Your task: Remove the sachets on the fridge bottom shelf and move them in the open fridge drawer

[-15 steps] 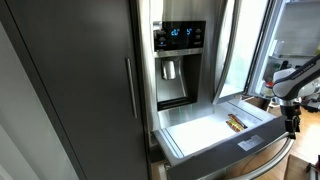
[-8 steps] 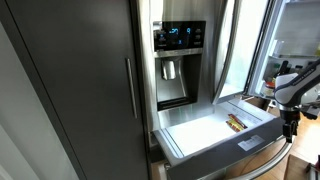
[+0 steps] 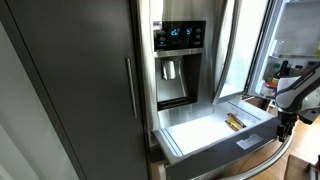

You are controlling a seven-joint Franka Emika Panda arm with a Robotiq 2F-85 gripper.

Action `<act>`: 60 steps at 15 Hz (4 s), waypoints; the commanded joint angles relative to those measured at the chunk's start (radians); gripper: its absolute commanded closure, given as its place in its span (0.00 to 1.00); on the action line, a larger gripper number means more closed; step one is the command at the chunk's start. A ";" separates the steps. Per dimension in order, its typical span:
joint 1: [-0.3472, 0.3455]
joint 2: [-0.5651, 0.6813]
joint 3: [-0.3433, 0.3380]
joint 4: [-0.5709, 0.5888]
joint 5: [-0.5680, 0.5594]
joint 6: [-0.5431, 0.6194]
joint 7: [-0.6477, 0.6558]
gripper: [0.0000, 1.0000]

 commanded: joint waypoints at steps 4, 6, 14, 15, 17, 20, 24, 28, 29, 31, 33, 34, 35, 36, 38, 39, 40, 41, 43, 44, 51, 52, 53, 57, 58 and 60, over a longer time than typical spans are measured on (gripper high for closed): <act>0.012 0.024 0.016 -0.001 0.118 0.178 -0.005 0.00; 0.021 0.043 0.028 0.013 0.133 0.223 -0.002 0.00; 0.057 0.157 0.126 0.097 0.246 0.403 0.017 0.00; 0.060 0.178 0.137 0.113 0.253 0.424 0.025 0.00; 0.067 0.187 0.156 0.128 0.249 0.442 0.042 0.00; 0.067 0.147 0.178 0.131 0.248 0.414 0.051 0.00; 0.083 0.114 0.131 0.120 0.146 0.369 0.113 0.00; 0.074 0.116 0.095 0.111 0.081 0.316 0.129 0.00; 0.070 0.117 0.097 0.107 0.089 0.309 0.119 0.00; 0.062 0.122 0.115 0.095 0.127 0.325 0.092 0.00; 0.064 0.115 0.127 0.082 0.141 0.330 0.082 0.00; 0.066 0.109 0.130 0.077 0.141 0.322 0.083 0.00; 0.068 0.103 0.131 0.075 0.138 0.317 0.088 0.00; 0.074 0.092 0.122 0.073 0.113 0.310 0.105 0.00; 0.075 0.045 0.116 0.064 0.095 0.288 0.097 0.00; 0.073 0.013 0.115 0.059 0.091 0.269 0.086 0.00; 0.072 -0.029 0.115 0.057 0.095 0.212 0.081 0.00; 0.072 -0.066 0.113 0.057 0.091 0.161 0.069 0.00; 0.074 -0.148 0.112 0.063 0.100 0.046 0.058 0.00; 0.074 -0.191 0.112 0.073 0.089 -0.021 0.074 0.00; 0.069 -0.484 0.183 0.150 0.015 -0.372 0.202 0.00; 0.076 -0.515 0.189 0.165 0.023 -0.409 0.211 0.00; 0.077 -0.551 0.206 0.179 0.020 -0.447 0.240 0.00; 0.082 -0.649 0.238 0.221 0.025 -0.525 0.310 0.00; 0.084 -0.663 0.244 0.232 0.025 -0.533 0.327 0.00; 0.087 -0.683 0.251 0.247 0.026 -0.548 0.351 0.00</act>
